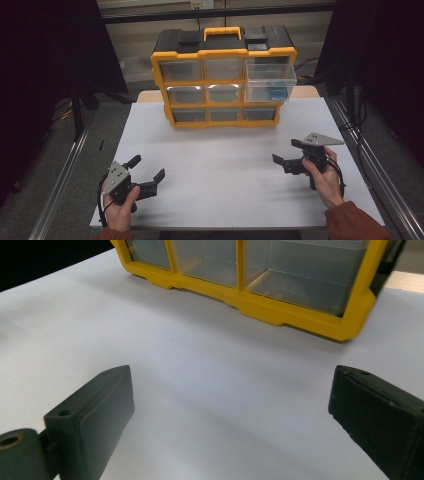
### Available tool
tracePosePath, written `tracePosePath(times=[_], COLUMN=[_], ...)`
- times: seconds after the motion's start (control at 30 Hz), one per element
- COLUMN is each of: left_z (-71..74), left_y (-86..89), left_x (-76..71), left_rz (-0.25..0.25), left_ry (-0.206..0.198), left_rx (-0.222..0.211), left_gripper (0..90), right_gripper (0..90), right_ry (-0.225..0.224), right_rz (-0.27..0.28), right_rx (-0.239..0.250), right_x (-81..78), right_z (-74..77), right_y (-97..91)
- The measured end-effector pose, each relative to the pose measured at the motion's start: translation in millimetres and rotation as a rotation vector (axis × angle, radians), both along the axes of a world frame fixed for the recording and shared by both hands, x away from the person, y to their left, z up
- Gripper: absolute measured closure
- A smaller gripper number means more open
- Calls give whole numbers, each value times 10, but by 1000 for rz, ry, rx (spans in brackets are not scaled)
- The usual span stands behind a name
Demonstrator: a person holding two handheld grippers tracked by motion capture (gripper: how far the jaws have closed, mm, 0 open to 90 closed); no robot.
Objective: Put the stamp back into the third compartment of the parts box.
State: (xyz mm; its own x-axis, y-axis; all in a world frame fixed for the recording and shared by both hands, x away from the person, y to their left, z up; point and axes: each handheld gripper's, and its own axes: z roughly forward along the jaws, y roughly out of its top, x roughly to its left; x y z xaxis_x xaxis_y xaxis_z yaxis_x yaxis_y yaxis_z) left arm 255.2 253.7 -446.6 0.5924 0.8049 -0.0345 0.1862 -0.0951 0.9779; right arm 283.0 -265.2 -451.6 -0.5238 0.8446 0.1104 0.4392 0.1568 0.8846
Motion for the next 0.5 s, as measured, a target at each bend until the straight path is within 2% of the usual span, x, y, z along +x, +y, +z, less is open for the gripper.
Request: tracePosePath(times=[0.07,0.1,0.13,0.17,0.2,0.27,0.33,0.43,0.47,0.5], left_z=[-7,-11,-19,-19,-23,-19,-18,-25,-28,-27], left_y=[13,16,16,16,15,8,6,11,14,22], left_x=[6,11,14,14,17,10,12,10,14,10], left_rz=[-9,-7,2,2,-11,3,-1,6,-2,14], left_ry=[-1,4,14,14,18,13,12,11,16,14], left_rx=[-4,-9,-10,-10,-13,-12,-9,3,-6,-4], left_gripper=[36,36,36,36,36,36,36,36,36,36], right_gripper=[49,50,50,50,50,50,51,50,52,53], right_ry=[-5,-20,-56,-56,-77,-107,-140,-128,-135,-138], right_rz=[-7,-19,-51,-51,-61,-86,-108,-107,-121,-127], right_rx=[-2,1,10,10,14,39,26,34,25,32], right_x=[-22,-73,-169,-169,-203,-285,-350,-430,-452,-477], right_z=[-6,-18,-20,-20,-16,3,6,-18,-28,-39], right_y=[-1,-11,-16,-16,-16,-22,-36,-72,-81,-97])
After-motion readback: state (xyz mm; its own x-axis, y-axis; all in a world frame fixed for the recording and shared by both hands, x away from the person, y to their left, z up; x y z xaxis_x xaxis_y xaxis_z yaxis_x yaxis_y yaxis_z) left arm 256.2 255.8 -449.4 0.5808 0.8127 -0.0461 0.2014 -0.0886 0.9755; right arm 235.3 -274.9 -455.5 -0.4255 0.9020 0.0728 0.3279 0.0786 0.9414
